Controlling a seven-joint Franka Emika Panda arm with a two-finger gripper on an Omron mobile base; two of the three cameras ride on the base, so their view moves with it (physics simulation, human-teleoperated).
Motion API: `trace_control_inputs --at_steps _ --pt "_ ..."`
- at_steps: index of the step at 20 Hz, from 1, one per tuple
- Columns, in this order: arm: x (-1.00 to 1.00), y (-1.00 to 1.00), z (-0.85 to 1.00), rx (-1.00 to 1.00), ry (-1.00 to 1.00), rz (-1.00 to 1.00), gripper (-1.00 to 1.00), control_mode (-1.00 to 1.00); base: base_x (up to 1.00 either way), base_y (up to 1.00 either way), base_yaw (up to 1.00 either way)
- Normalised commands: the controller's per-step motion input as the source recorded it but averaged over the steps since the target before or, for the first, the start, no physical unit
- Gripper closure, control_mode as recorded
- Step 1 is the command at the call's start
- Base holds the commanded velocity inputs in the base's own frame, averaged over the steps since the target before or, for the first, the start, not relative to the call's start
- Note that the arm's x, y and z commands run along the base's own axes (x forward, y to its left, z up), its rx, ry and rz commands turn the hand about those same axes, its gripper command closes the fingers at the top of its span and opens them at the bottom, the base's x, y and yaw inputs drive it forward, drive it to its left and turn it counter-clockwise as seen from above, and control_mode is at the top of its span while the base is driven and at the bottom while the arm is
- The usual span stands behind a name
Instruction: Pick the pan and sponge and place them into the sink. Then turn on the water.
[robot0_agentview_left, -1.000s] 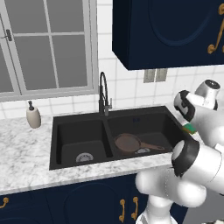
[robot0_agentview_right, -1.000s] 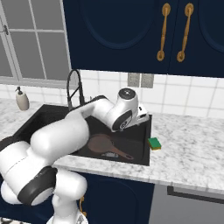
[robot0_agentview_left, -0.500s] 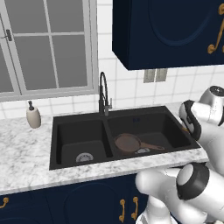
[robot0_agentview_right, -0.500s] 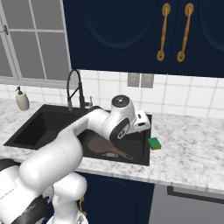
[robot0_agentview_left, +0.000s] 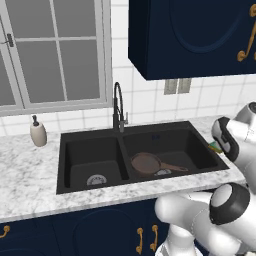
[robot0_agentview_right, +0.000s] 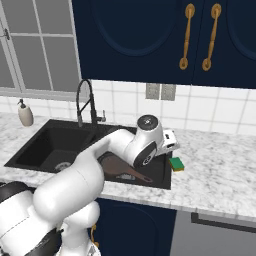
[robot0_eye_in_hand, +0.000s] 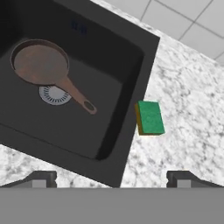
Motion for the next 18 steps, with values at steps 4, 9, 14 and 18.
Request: trace_control_inputs --at_steps 4,9,14,18 --pt "0.04 -0.33 -0.05 0.0 0.01 0.09 -1.0 -1.0 0.0 0.0 0.0" --pt "0.18 -0.15 -0.19 0.0 0.04 0.01 -1.0 -1.0 0.0 0.0 0.0" --pt "0.24 -0.03 -0.27 0.0 0.08 0.0 -1.0 -1.0 0.0 0.0 0.0" --pt "0.29 -0.09 -0.28 0.0 0.08 0.0 -1.0 -1.0 0.0 0.0 0.0"
